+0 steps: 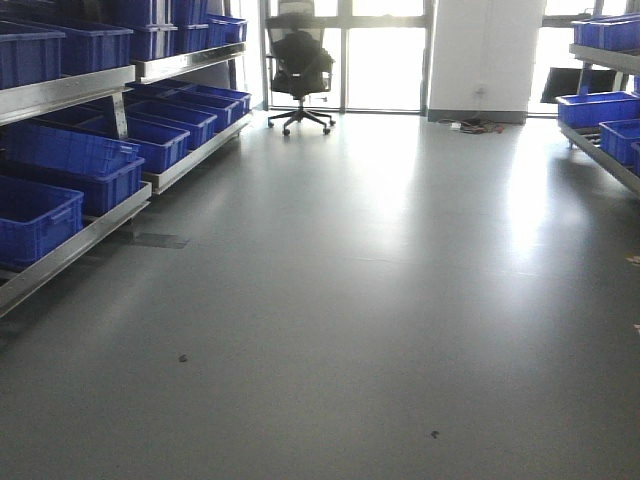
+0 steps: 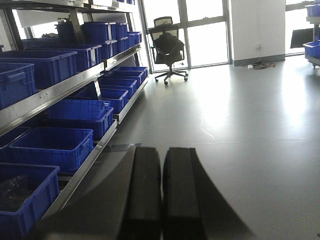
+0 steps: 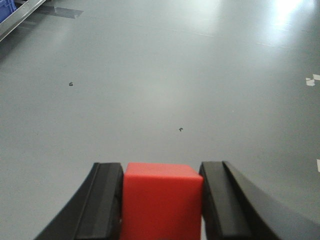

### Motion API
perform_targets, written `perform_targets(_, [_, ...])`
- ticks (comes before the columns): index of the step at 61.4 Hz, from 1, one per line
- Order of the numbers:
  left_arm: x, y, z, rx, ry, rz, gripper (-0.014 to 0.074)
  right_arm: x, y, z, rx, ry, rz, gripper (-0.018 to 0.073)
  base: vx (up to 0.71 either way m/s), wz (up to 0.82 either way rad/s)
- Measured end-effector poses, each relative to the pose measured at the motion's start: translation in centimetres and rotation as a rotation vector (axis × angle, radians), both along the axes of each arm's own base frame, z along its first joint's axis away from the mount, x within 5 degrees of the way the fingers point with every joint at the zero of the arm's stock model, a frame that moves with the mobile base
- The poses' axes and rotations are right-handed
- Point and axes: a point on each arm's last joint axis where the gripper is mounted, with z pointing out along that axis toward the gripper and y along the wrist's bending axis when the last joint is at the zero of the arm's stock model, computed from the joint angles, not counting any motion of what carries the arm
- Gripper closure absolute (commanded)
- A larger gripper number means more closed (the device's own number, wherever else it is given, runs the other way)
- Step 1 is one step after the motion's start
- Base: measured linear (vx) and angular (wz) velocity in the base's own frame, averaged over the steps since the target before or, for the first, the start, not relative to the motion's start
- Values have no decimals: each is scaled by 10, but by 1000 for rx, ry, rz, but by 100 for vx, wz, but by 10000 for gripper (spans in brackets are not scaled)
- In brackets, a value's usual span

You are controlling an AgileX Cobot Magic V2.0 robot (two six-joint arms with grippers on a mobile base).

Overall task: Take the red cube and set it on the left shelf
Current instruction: 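Drive the base away from the table to the shelf rack, holding the cube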

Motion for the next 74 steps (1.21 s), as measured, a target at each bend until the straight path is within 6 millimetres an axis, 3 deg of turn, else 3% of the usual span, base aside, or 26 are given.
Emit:
perform_targets(34, [0, 0, 0, 0, 0, 0, 491, 0, 0, 0, 0, 0, 0, 506, 37, 4])
perform_targets(74, [0, 0, 0, 0, 0, 0, 491, 0, 0, 0, 0, 0, 0, 506, 55, 15])
